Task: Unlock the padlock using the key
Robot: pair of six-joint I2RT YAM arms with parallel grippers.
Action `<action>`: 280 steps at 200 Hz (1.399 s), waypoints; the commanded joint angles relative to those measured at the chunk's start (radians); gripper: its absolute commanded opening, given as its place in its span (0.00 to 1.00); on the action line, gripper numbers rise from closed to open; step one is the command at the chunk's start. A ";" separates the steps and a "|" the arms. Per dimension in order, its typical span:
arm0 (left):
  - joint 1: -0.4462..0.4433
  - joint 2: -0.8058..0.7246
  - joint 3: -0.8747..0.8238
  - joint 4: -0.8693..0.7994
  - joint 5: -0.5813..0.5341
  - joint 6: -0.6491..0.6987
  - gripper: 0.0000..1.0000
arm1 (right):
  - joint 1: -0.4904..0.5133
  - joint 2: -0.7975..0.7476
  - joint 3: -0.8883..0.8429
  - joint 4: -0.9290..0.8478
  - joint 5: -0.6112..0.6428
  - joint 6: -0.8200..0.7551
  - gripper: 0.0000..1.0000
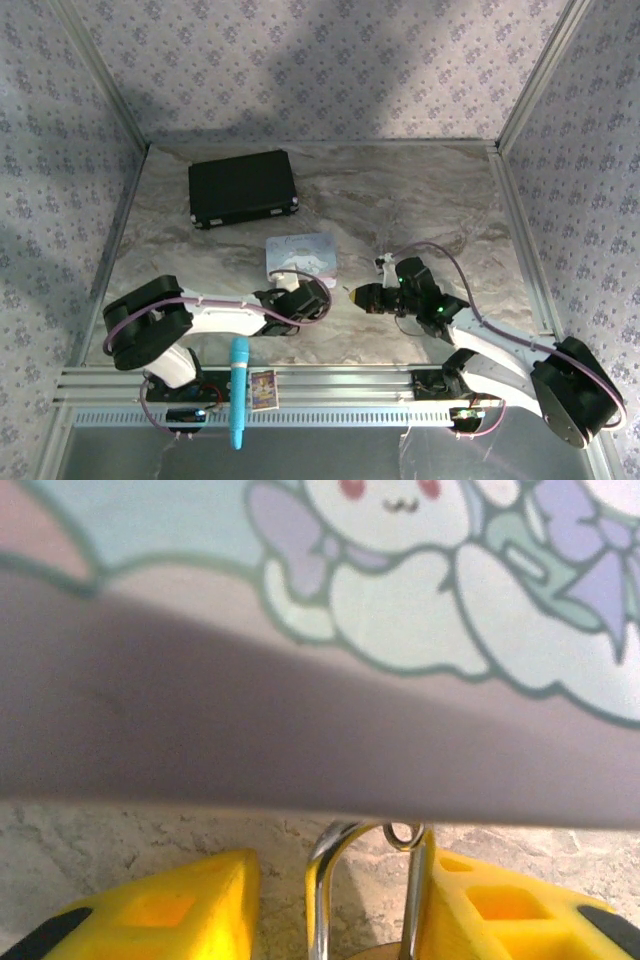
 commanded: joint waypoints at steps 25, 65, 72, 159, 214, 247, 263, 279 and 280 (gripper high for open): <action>-0.037 0.053 -0.037 0.154 0.058 -0.052 0.38 | 0.012 0.018 -0.004 0.035 0.017 0.013 0.00; -0.038 0.063 -0.042 0.176 0.059 -0.048 0.25 | 0.028 0.044 -0.001 0.057 0.027 0.019 0.00; -0.038 0.062 -0.047 0.181 0.058 -0.050 0.23 | 0.031 0.048 -0.002 0.060 0.031 0.020 0.00; -0.038 -0.045 -0.108 0.236 0.018 -0.185 0.03 | 0.080 0.180 -0.036 0.263 0.012 0.283 0.00; -0.038 -0.121 -0.216 0.408 -0.068 -0.365 0.03 | 0.137 0.308 -0.024 0.435 -0.036 0.445 0.00; -0.038 -0.089 -0.242 0.531 -0.091 -0.412 0.06 | 0.142 0.405 -0.024 0.521 -0.092 0.519 0.00; -0.038 -0.048 -0.265 0.654 -0.092 -0.424 0.05 | 0.149 0.438 -0.020 0.534 -0.120 0.523 0.00; -0.038 -0.009 -0.270 0.731 -0.086 -0.428 0.02 | 0.149 0.465 -0.032 0.575 -0.138 0.539 0.00; -0.038 -0.008 -0.270 0.734 -0.086 -0.428 0.02 | 0.148 0.467 -0.034 0.576 -0.138 0.539 0.00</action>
